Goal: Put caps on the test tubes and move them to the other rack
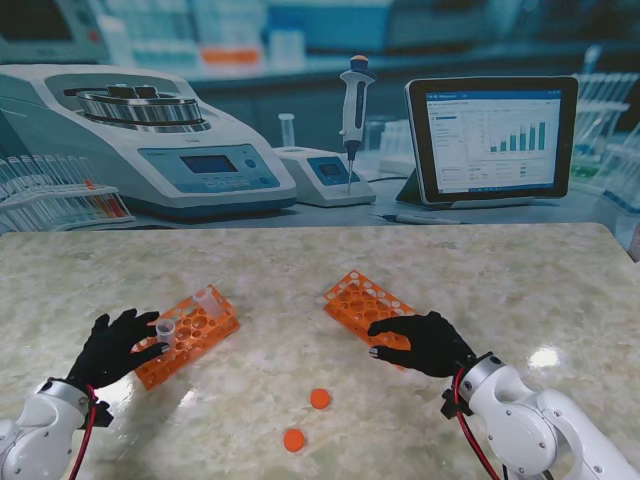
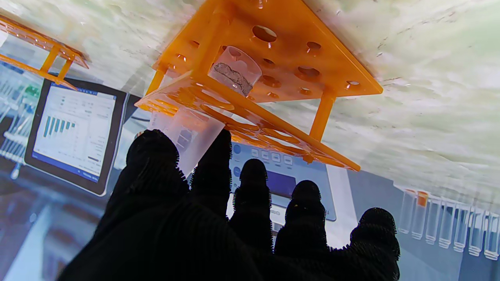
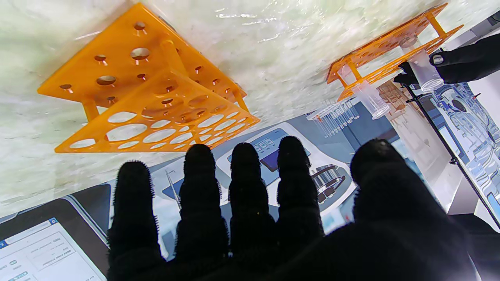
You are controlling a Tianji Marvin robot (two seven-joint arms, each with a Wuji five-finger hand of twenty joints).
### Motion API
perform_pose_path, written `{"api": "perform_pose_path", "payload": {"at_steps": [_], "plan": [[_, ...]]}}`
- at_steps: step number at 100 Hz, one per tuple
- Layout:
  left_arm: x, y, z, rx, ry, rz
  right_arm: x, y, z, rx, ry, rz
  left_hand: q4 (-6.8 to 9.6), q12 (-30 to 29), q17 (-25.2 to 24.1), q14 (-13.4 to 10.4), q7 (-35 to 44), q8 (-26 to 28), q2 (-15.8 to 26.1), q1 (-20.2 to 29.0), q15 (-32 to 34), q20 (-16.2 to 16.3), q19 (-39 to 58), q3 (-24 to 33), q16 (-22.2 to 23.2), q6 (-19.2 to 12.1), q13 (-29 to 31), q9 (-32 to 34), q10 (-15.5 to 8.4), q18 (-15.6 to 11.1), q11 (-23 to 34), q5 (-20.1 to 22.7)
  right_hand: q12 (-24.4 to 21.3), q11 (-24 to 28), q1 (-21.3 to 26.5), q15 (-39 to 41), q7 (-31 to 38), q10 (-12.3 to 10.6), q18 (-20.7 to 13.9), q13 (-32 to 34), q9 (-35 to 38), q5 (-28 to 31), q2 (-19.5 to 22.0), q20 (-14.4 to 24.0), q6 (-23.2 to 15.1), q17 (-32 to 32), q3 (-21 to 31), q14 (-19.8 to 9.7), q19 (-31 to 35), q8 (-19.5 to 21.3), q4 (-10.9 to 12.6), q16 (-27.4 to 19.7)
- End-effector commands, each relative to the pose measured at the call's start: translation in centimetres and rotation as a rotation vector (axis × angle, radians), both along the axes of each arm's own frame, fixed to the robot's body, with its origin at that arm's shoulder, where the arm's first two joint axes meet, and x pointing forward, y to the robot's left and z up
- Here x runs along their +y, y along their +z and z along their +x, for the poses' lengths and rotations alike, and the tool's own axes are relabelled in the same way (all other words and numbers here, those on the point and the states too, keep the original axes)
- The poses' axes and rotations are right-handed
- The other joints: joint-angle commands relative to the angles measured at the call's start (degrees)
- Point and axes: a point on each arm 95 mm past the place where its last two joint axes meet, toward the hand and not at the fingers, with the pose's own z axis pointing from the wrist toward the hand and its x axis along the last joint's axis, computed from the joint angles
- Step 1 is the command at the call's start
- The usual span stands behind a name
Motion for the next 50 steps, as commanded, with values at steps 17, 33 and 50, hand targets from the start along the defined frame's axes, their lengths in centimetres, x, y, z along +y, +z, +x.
{"api": "perform_pose_path", "payload": {"at_steps": [17, 33, 50], "plan": [[-0.01, -0.29, -0.28, -0.007, -0.011, 0.011, 0.32, 0.13, -0.17, 0.007, 0.005, 0.001, 1.53, -0.35, -0.35, 0.36, -2.04, -1.53, -3.41, -1.84, 0.2, -0.09, -2.2, 0.49, 0.16, 0.74, 0.67, 0.3, 3.24, 0.7, -1.92, -0.32, 0.48, 0.41, -0.31, -0.88, -0.33, 0.13, -0.2, -1.21, -0.05, -0.9, 1.37, -0.03, 0.06, -0.81, -0.41, 0.1, -0.77, 0.41, 0.85, 0.9], [0.05, -0.02, -0.36, -0.006, -0.028, 0.026, 0.32, 0.16, -0.13, 0.007, 0.006, 0.001, 1.41, -0.92, -0.97, 1.18, -3.9, -2.25, -6.25, -3.11, -0.21, -0.1, -2.4, 0.6, 0.1, 1.64, -0.8, -1.3, 4.97, 0.97, -2.97, -2.55, 0.48, 0.42, -0.34, -0.91, -0.31, 0.04, -0.18, -1.3, -0.03, -0.86, 1.3, -0.03, 0.06, -0.78, -0.5, 0.18, -0.76, 0.41, 0.85, 0.88], [-0.05, 0.37, -0.43, -0.024, -0.048, 0.052, 0.28, 0.18, -0.08, 0.007, 0.007, 0.0, 1.58, -1.55, -1.49, 1.45, -6.17, -3.35, -9.69, -3.17, -0.57, -0.12, -2.6, 1.15, -0.08, 3.15, -2.42, -2.98, 6.34, 1.01, -3.99, -5.63, 0.47, 0.41, -0.28, -0.91, -0.29, 0.02, -0.18, -1.3, -0.05, -0.82, 1.32, -0.04, 0.1, -0.79, -0.51, 0.13, -0.77, 0.41, 0.86, 0.88]]}}
